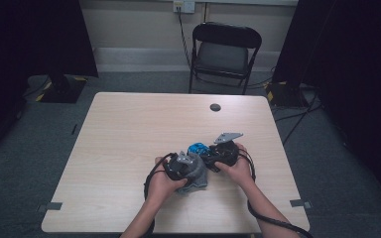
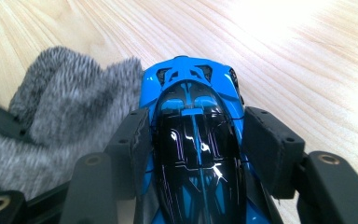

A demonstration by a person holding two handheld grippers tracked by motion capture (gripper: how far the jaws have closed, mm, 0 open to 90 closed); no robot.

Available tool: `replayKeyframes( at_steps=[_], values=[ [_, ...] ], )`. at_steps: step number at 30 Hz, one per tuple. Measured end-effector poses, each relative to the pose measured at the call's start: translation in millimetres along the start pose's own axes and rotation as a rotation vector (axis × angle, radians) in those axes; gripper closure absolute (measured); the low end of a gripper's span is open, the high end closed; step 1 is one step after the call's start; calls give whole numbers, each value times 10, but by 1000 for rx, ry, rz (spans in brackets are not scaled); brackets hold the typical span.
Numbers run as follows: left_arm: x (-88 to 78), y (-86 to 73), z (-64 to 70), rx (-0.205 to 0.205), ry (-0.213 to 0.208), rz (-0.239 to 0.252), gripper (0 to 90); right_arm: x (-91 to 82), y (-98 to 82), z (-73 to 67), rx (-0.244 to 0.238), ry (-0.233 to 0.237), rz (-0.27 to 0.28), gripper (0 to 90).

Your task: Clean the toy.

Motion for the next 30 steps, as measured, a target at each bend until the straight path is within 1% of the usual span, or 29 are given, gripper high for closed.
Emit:
replayKeyframes(
  at_steps=[4, 6, 7, 8, 12, 13, 14, 17, 18, 20, 21, 22, 23, 26, 30],
  values=[
    [40, 20, 84, 15, -22, 5, 725, 0, -1, 0, 0, 0, 1, 425],
    [50, 27, 112, 27, -21, 0, 725, 0, -1, 0, 0, 0, 2, 426],
    [58, 33, 129, 20, -25, 7, 725, 0, 0, 0, 0, 0, 0, 426],
    [62, 35, 136, 28, -29, 5, 725, 0, 0, 0, 0, 0, 0, 426],
    [81, 44, 176, 28, -36, 13, 725, 0, 0, 0, 0, 0, 1, 426],
    [77, 44, 177, 39, -37, 4, 725, 0, 0, 0, 0, 0, 1, 426],
    [80, 47, 186, 34, -37, 7, 725, 0, 0, 0, 0, 0, 0, 426],
    [90, 54, 210, 37, -41, 10, 725, 1, 1, 0, 0, 1, 0, 426],
    [90, 54, 213, 48, -45, 2, 724, 1, 1, -1, 0, 0, -1, 426],
    [103, 60, 238, 39, -47, 11, 725, 1, 1, 0, 0, 1, 0, 426],
    [101, 59, 235, 56, -50, 0, 725, 1, 2, 0, -1, 1, 0, 425],
    [112, 68, 253, 40, -54, 14, 725, 2, 2, 0, -2, 0, 0, 426],
    [112, 70, 260, 46, -58, 7, 725, 2, 1, 0, -1, 0, 0, 426],
    [127, 82, 289, 57, -61, 8, 725, 1, 2, 0, 0, 0, 0, 426],
    [144, 99, 328, 59, -71, 8, 725, 2, 3, -1, -1, 0, -2, 425]
  ],
)
Point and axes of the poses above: each handheld gripper's, and its own axes: x roughly forward along the jaws, y roughly out of its top, z roughly to its right, the point moved 5 cm from there along x, roughly forward along the jaws, and after that the axes turned 3 degrees about -x, right-handed, at the moved point
